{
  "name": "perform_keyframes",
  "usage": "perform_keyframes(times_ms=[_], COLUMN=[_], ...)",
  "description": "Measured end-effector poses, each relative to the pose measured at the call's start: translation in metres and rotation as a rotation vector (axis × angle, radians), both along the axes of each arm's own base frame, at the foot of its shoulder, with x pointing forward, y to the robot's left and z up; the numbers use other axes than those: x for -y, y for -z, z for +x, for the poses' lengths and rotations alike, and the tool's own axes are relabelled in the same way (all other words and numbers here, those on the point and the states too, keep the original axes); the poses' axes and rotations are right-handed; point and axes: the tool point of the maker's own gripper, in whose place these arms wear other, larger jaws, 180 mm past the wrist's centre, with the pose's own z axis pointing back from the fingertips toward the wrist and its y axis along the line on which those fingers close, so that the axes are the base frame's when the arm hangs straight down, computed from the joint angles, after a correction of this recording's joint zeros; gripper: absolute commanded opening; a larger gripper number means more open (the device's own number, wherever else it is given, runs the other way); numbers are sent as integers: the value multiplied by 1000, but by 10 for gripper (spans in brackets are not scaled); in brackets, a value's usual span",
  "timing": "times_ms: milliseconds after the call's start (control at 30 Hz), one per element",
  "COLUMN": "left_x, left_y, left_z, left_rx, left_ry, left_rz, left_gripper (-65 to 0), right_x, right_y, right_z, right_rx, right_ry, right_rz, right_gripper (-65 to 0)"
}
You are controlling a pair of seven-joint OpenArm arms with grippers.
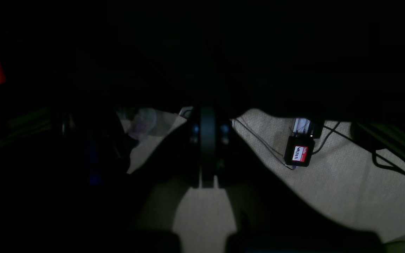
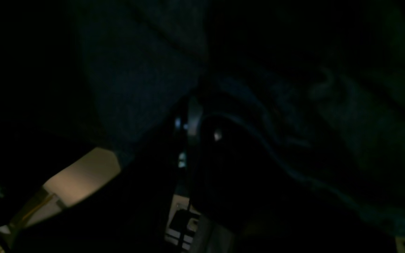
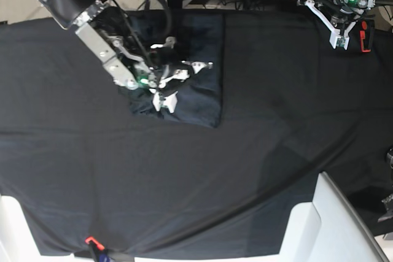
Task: Fold the T-shirt properly
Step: 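Grasp the shirt end with the right gripper and fold it over the body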
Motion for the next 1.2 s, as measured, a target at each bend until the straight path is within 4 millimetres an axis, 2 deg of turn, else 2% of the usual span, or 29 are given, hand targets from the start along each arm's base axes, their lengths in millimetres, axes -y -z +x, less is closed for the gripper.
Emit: perform_keyframes(times_ms=[200,400,467,633,700,867,1000,1133,1200], left_x=[0,0,0,0,0,0,0,0,0], left_y=[0,0,0,0,0,0,0,0,0], left_z=[0,0,0,0,0,0,0,0,0], left_rx=[0,1,0,0,0,1,1,2,0], left_ry=[0,0,0,0,0,0,0,0,0], left_rz=[0,0,0,0,0,0,0,-1,0], left_gripper=[-650,-650,-650,-650,-650,-650,-650,-650,-650], right_x=[-30,-20,-19,-19,-26,-36,-49,-77,-82], right_y=[-16,-15,-13,-5,-8,-12,-13,-21,-22], right_z=[9,16,18,9,10,8,0,-12,-16], right_rx=[23,34,32,-18,-12,-12,9,19,32], right_ry=[-13,-10,-8,-11,-12,-23,-117,-180,-240], right_rz=[42,19,9,-2,11,30,14,43,27], right_gripper=[-650,-644,-605,-452,-410,-350,-302,-299,-299])
